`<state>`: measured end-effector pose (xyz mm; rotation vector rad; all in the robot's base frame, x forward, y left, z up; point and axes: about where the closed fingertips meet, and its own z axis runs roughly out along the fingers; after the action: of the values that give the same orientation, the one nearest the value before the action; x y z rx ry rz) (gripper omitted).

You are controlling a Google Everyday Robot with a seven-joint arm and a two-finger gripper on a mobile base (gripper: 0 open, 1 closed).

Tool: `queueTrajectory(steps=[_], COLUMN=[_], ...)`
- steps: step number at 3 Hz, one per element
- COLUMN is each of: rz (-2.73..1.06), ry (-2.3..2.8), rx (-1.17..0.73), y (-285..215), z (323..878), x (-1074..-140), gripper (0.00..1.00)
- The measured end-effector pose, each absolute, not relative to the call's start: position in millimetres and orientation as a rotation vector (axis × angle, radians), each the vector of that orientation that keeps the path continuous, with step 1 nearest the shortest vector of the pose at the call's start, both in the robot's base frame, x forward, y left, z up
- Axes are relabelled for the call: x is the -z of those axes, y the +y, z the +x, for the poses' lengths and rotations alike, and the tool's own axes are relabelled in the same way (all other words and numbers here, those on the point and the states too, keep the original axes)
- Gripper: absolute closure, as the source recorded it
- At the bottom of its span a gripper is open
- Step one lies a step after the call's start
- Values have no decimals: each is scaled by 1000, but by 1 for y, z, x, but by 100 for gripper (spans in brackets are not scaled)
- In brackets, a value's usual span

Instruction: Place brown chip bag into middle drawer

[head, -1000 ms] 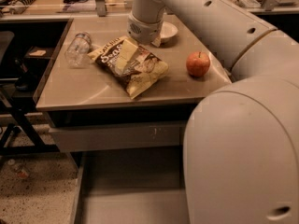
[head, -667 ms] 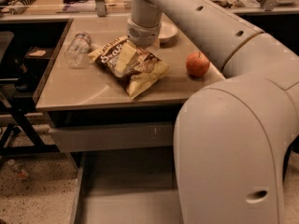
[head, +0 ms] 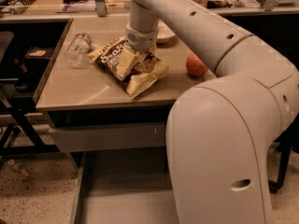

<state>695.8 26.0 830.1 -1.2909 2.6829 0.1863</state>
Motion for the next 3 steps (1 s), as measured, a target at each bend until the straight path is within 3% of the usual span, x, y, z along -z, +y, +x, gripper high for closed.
queueTrajectory(steps=[3], rz=[-1291], ry=[2683], rx=[-186], y=[26], z=[696], x=[-830], gripper=[89])
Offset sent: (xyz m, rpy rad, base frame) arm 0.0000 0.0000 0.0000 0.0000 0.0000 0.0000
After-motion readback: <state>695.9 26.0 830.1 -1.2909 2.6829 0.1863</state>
